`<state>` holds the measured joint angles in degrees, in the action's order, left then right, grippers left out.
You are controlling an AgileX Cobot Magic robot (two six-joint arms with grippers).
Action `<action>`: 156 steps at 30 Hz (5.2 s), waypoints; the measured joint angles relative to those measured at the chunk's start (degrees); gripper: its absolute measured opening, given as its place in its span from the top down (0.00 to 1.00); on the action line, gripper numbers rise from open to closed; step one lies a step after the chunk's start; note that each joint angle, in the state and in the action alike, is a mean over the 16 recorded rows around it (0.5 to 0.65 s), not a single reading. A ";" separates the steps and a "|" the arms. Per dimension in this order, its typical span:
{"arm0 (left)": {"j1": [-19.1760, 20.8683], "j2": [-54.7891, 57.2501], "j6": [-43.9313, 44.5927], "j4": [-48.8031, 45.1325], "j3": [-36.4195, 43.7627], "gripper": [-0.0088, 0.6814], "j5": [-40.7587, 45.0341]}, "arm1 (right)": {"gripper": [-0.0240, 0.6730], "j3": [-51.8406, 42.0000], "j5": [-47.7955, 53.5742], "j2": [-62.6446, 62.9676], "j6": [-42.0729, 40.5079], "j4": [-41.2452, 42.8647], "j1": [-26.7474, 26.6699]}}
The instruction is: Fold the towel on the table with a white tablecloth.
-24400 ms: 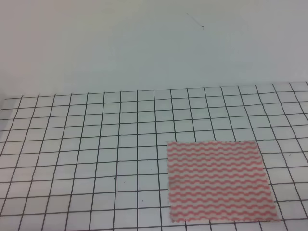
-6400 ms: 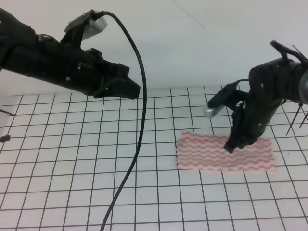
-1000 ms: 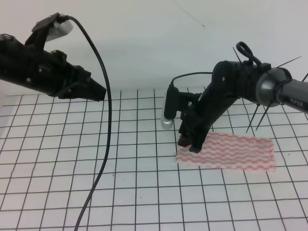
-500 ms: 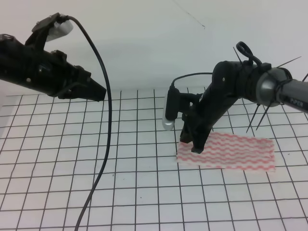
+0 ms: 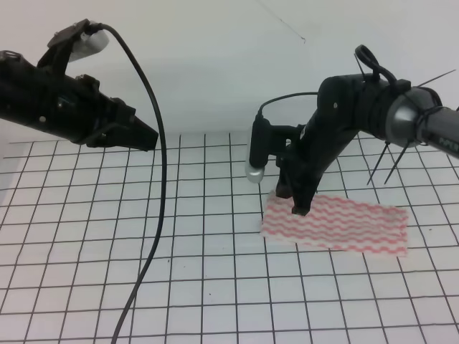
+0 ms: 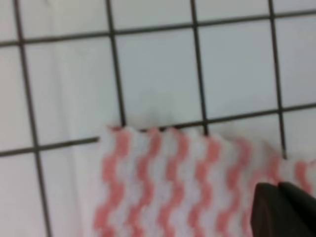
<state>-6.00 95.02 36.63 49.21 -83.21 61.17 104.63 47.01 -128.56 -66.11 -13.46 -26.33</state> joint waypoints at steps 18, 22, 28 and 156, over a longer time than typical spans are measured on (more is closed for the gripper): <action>0.00 0.00 0.17 -0.08 0.00 0.99 0.00 | 0.75 0.01 -0.37 -0.53 4.33 0.21 0.11; 0.00 0.00 0.20 -0.08 0.00 0.99 0.00 | 0.63 0.02 0.32 -1.32 5.13 -0.93 0.07; 0.00 0.00 0.17 -0.15 0.00 0.99 -0.07 | 0.52 0.22 0.50 -2.72 5.29 -2.03 0.00; 0.00 0.00 0.74 0.36 0.00 0.99 -0.50 | 0.91 4.64 11.99 -1.77 6.18 1.32 0.10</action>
<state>-6.00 95.02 37.38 49.58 -83.21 60.68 109.27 59.00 -130.33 -59.93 -12.14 -26.23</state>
